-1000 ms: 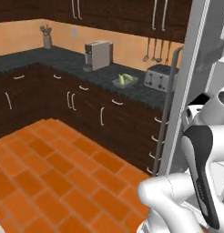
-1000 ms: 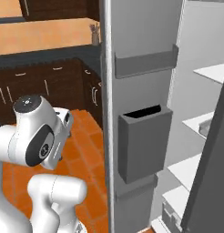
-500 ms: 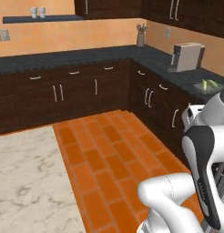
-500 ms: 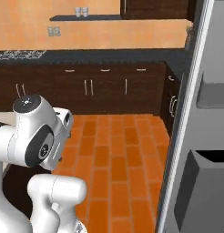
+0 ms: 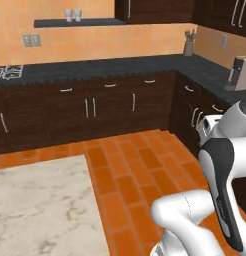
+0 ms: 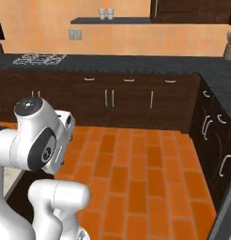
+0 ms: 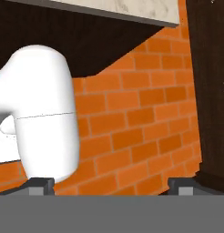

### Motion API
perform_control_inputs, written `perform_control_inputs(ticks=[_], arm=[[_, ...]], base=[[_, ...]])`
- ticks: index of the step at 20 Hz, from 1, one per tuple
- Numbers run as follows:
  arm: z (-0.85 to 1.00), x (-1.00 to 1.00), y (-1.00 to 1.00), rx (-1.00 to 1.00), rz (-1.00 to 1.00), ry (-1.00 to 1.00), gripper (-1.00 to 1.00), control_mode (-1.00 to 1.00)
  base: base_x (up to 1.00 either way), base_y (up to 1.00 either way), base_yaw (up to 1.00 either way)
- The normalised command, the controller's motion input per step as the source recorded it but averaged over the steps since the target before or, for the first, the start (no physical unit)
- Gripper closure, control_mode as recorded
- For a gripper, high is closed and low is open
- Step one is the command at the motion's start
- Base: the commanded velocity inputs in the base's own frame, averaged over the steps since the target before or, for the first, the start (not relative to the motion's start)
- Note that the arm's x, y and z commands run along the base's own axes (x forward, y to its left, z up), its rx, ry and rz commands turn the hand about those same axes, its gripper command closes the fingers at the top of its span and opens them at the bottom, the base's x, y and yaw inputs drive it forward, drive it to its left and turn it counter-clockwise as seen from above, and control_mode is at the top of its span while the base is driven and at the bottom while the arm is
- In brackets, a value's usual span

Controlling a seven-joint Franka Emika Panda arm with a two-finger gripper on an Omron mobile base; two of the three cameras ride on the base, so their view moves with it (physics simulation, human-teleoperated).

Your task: Take the meat container that has the shrimp and place it on the second highest rack of the freezer. Then take the vegetable container that has the corns and place it on the highest rack of the freezer.

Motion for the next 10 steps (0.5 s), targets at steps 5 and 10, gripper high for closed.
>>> perform_control_inputs(ticks=[5,10], arm=[[0.0,0.0,0.0,0.0,0.0,0.0,-1.0,1.0],[0.0,0.0,0.0,0.0,0.0,0.0,-1.0,1.0]], base=[[0.89,0.0,-0.14],[0.93,-0.1,-0.46]])
